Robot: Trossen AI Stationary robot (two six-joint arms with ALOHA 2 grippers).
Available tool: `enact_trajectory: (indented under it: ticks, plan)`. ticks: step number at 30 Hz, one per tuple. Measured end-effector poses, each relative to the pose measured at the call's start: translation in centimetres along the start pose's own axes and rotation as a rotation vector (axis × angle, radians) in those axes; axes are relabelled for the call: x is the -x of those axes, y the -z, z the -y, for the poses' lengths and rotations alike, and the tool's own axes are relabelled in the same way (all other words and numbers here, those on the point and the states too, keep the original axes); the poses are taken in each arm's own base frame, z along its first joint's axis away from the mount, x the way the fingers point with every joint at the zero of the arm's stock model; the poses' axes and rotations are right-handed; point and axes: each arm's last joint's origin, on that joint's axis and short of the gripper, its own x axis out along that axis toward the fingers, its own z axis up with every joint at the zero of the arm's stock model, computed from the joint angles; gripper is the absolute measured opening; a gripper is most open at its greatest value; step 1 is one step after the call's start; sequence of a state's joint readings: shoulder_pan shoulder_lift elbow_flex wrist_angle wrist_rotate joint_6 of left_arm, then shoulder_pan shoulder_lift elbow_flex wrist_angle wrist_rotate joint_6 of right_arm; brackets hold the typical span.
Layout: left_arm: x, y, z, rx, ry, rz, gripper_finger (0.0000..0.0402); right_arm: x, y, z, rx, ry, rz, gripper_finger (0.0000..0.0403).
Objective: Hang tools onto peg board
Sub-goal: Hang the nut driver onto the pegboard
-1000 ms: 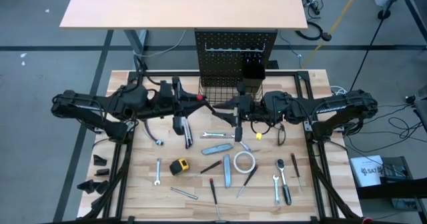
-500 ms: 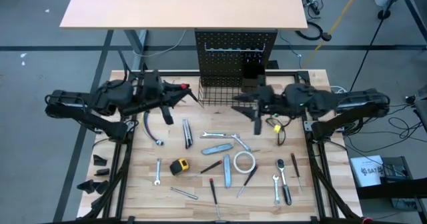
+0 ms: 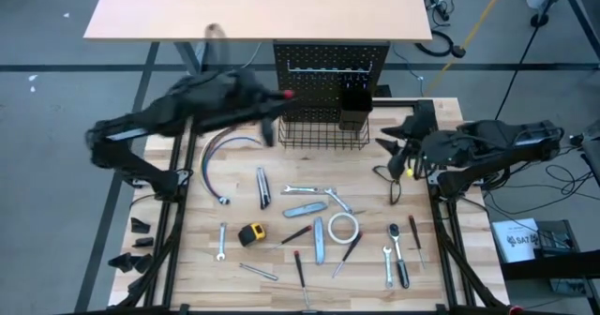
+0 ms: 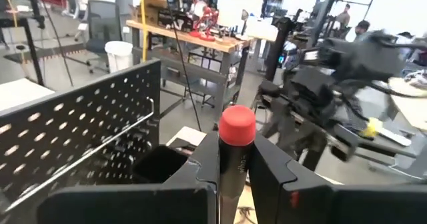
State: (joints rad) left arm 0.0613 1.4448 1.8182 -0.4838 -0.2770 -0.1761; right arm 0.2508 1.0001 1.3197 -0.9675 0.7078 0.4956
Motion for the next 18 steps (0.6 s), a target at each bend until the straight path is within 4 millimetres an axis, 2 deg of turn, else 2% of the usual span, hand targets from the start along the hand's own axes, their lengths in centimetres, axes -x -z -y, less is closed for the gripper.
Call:
enact_trajectory:
  ticks: [4, 8, 12, 14, 18]
  plan:
    - [-5.2, -0.1, -0.6, -0.001, -0.057, -0.021, 0.0039, 1.2, 0.8, 1.6, 0.038, 0.023, -0.036, 0.0137]
    - [-9.0, -1.0, -1.4, 0.013, -0.096, 0.015, 0.0039, 2.3, 1.7, 3.2, 0.065, -0.003, -0.004, 0.0137]
    - [-11.9, -1.7, -1.9, 0.025, -0.118, 0.06, 0.0039, 2.9, 2.8, 4.3, 0.053, -0.072, 0.069, 0.0137]
    - [-13.2, -1.1, -2.3, 0.035, -0.129, 0.056, 0.0039, 3.0, 3.2, 4.6, 0.033, -0.14, 0.113, 0.0137]
    - [-14.5, -0.3, -3.6, 0.073, -0.147, 0.036, 0.0039, 2.6, 3.9, 4.6, 0.007, -0.235, 0.167, 0.0137]
